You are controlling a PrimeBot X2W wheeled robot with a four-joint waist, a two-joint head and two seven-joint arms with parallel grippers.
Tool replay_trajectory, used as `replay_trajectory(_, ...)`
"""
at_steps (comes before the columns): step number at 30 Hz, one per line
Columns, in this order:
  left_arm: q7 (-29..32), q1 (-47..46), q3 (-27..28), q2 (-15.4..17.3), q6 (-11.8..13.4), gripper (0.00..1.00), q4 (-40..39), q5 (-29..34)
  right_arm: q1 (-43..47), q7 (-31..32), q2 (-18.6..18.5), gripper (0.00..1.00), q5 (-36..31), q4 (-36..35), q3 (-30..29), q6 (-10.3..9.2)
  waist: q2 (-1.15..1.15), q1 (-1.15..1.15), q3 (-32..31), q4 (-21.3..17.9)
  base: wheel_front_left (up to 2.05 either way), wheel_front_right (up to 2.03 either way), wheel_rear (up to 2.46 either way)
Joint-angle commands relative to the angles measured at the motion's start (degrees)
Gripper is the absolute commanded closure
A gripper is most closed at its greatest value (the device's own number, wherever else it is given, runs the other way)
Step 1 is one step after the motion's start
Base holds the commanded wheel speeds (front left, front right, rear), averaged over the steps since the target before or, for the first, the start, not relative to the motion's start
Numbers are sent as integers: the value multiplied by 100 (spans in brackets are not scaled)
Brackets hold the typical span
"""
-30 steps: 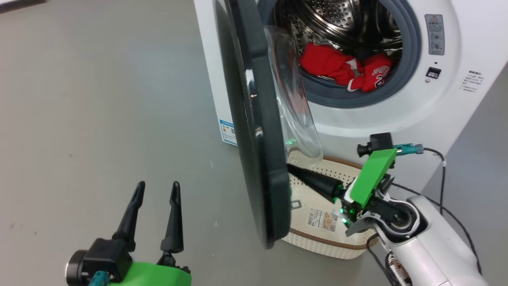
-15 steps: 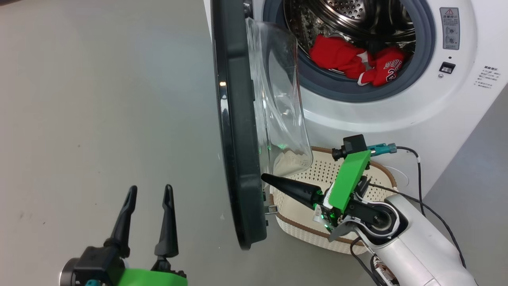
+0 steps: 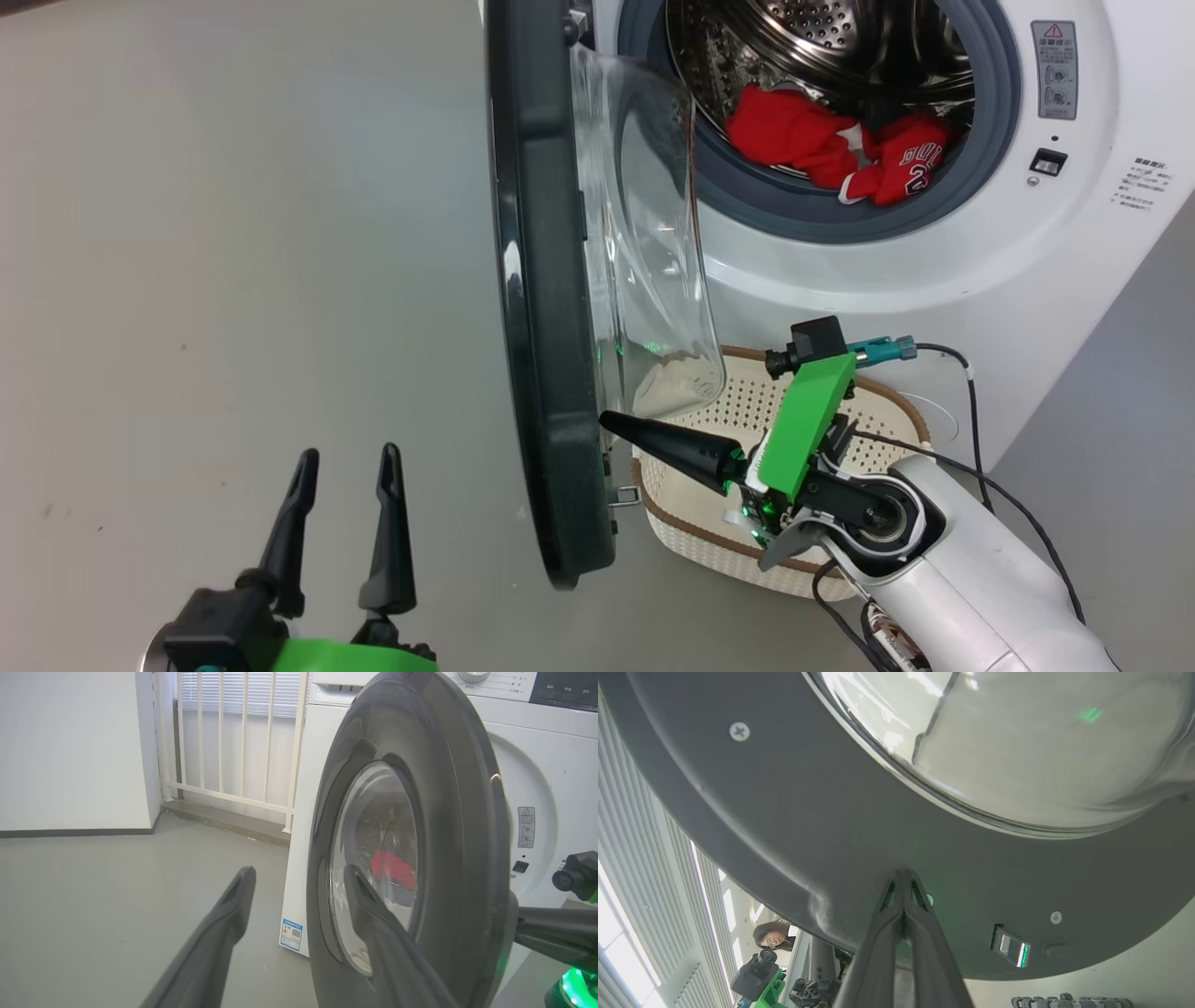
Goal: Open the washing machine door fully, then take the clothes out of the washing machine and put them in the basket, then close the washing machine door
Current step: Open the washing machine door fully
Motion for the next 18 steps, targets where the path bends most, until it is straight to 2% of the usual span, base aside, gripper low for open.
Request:
replay_trajectory(1,-59,-95,223,42,61,0,-134,-64,-145,-72,125,100,25,-147,45,45,0,0,-20,-12,0,0,0)
replay_trajectory(5,-66,-101,204,23,41,0,-79,-147,-68,-350,87,100,-83,-203,-32,45,0,0,-70,-33,0,0,0)
replay_trajectory(6,-64,-105,177,41,7,0,-62,-147,-50,-457,63,95,-145,-227,-52,45,0,0,-86,-39,0,0,0)
replay_trajectory(7,-65,-108,154,62,-23,0,-45,-143,-33,-588,29,75,-243,-252,-62,45,0,0,-105,-44,0,0,0)
replay_trajectory(9,-62,-107,127,99,-59,0,-8,-136,4,-881,-56,53,-525,-321,-38,45,0,0,-147,-55,0,0,0)
replay_trajectory(10,-61,-104,121,115,-65,0,8,-131,33,-1066,-91,30,-682,-352,-31,45,0,0,-171,-62,0,0,0)
replay_trajectory(11,-60,-99,116,129,-68,0,20,-127,66,-1258,-126,14,-840,-370,-27,45,0,0,-198,-69,0,0,0)
replay_trajectory(13,-61,-85,107,149,-81,0,32,-133,97,-1653,-246,0,-1307,-412,68,45,0,0,-237,-82,0,0,0)
replay_trajectory(18,-84,-61,76,206,-115,0,56,-111,272,-2524,-418,0,-2245,-508,244,45,0,0,-336,-118,0,0,0)
